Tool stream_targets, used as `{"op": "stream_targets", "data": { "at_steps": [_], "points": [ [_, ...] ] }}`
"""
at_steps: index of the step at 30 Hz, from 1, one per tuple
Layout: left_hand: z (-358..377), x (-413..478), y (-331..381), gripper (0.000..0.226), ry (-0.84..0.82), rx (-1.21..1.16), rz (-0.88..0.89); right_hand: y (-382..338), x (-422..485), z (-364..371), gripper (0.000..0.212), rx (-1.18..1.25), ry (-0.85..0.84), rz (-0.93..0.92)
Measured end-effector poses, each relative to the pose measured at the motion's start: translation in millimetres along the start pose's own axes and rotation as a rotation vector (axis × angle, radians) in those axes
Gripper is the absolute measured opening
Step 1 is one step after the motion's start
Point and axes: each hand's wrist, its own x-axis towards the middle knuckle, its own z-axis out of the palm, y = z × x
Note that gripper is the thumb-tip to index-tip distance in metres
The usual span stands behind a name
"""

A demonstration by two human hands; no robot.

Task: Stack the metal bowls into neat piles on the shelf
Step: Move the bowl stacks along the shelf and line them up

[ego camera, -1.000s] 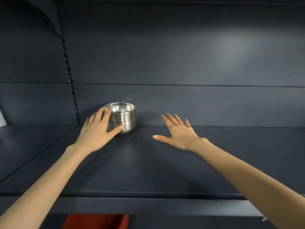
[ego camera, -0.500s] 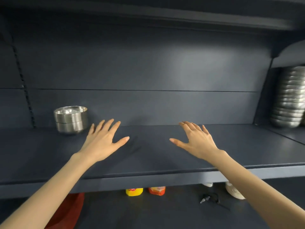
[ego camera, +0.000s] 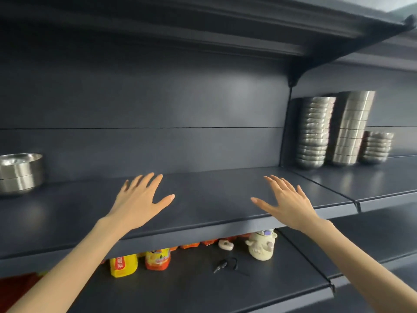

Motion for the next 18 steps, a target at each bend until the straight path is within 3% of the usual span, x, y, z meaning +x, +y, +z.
{"op": "stream_targets", "data": {
  "at_steps": [11,18],
  "points": [
    [11,77,91,0.076,-0.080,-0.126,0.086,103,25,-8,0.091,0.008,-0.025,0.146],
    [28,154,146,0.075,-0.037,-0.110,0.139,167,78,-11,0.087,0.001,0.116,0.202]
  ]
}}
